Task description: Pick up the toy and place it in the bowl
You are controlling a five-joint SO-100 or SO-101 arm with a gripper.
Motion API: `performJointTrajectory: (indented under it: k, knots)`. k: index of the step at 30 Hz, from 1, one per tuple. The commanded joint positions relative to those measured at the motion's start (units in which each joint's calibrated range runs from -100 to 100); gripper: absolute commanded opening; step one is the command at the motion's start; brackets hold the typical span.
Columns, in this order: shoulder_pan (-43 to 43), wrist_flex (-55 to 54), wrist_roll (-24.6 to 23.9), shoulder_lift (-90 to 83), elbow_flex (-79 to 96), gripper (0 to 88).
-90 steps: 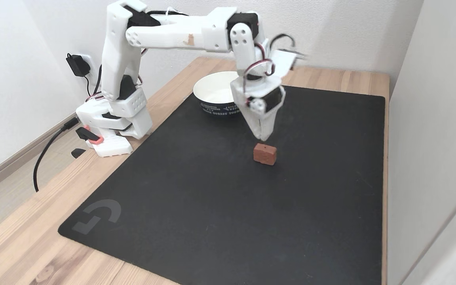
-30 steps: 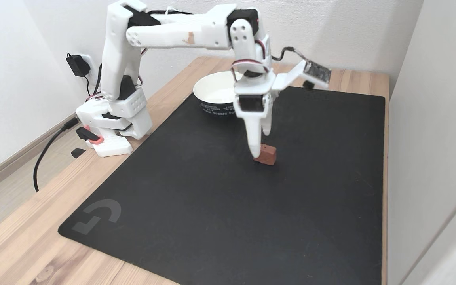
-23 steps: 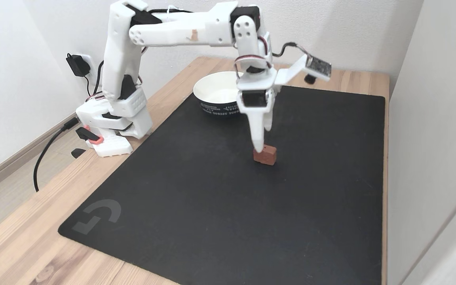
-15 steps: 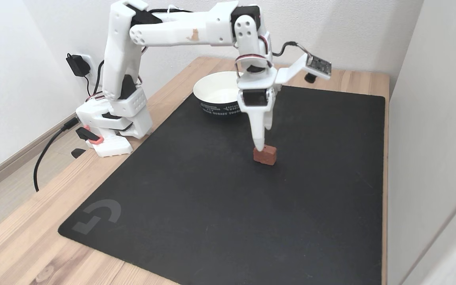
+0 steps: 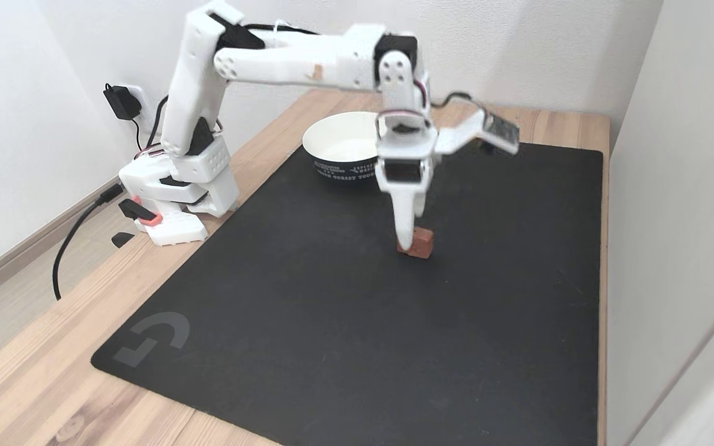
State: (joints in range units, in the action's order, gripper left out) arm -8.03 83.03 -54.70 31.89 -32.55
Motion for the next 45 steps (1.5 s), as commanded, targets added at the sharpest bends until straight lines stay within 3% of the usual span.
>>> performJointTrajectory:
  k: [1, 24, 27, 32, 37, 45]
  knots:
    - [0.4, -1.0, -0.3, 0.6, -2.2, 28.6]
    - [0.5, -5.6, -0.3, 10.0, -2.4, 28.3]
    - [0.5, -5.3, -0.3, 10.0, -2.2, 22.2]
    - [1.0, -3.9, -0.3, 10.0, -1.8, 1.8]
    - [1.7, 1.5, -0.3, 10.0, -1.8, 2.4]
    - [1.0, 0.6, 0.2, 7.5, -2.6, 2.4]
